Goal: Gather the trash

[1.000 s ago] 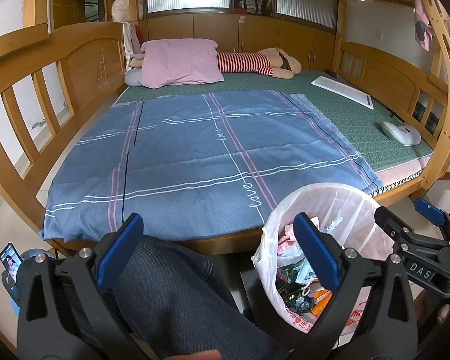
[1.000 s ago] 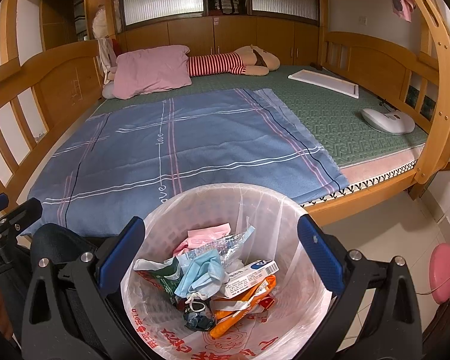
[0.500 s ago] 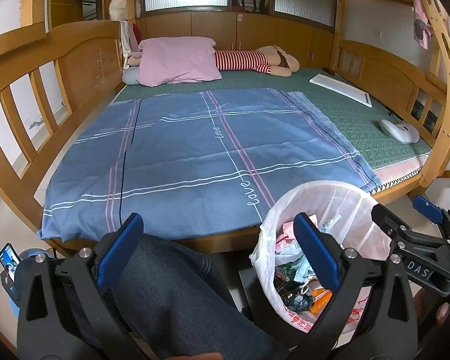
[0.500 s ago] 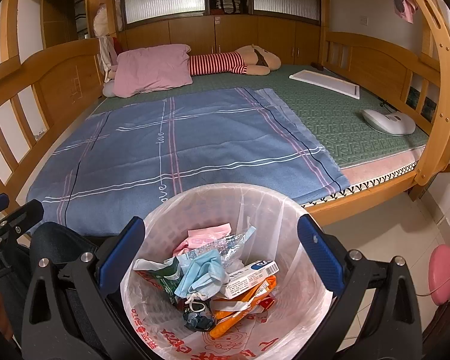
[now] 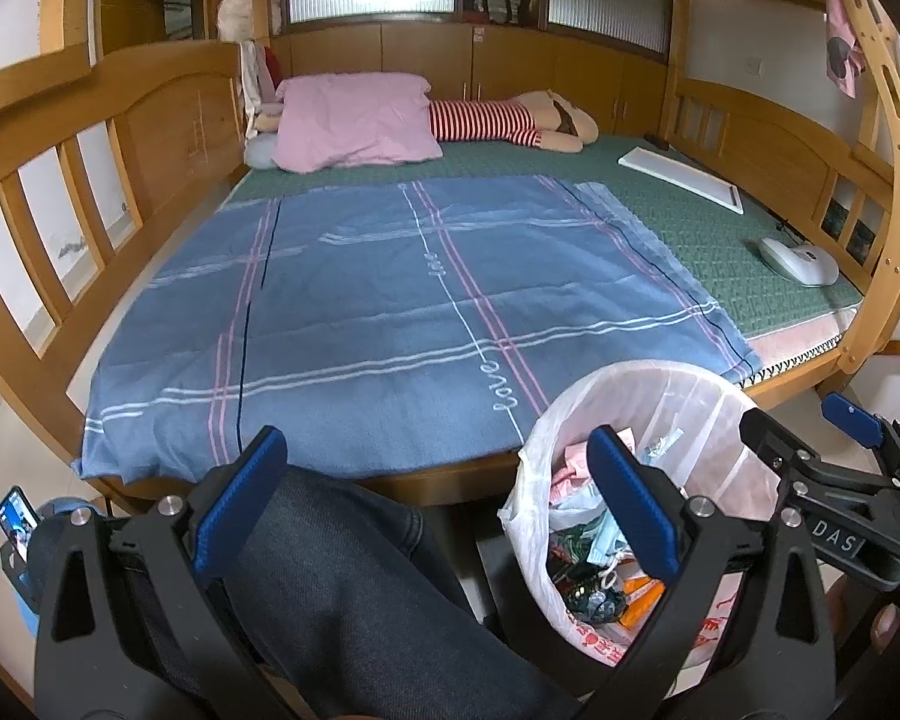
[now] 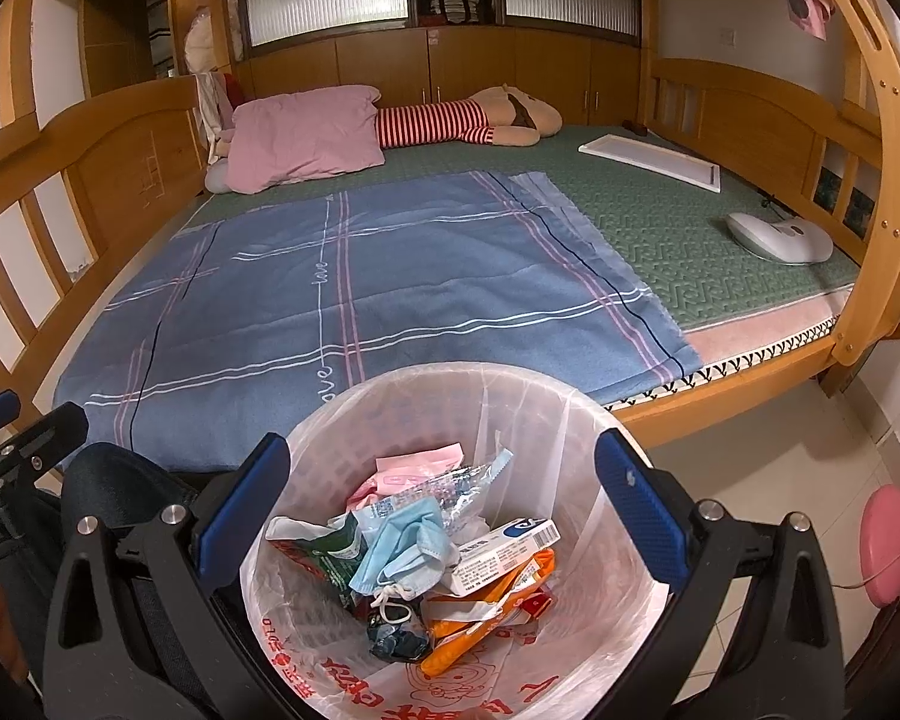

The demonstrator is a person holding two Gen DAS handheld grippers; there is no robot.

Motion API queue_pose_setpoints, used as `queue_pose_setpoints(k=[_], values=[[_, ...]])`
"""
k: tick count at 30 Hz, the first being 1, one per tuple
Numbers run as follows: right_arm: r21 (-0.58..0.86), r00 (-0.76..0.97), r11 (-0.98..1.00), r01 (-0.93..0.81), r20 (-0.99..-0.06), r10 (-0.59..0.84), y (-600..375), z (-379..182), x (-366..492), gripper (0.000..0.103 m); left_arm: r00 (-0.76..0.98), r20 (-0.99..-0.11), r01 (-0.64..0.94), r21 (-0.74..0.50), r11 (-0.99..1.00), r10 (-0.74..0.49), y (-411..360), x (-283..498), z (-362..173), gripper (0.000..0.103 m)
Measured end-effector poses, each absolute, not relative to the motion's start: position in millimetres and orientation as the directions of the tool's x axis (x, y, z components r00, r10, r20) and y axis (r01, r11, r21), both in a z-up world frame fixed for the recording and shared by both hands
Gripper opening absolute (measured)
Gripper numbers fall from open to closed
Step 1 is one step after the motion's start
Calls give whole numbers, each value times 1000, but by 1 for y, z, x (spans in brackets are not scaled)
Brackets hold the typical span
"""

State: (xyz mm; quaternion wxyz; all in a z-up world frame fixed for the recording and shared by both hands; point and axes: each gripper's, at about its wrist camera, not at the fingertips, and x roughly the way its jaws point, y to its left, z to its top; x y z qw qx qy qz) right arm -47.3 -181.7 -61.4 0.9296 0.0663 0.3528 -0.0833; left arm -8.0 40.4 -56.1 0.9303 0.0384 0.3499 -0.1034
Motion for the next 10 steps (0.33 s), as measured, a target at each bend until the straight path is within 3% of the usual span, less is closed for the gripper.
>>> queue_pose_setpoints(k=[10], values=[[67,738,977,200,-666,-106,-185,-63,-46,99,718,-677,213,-8,977,-162,42,-2,-60,100]])
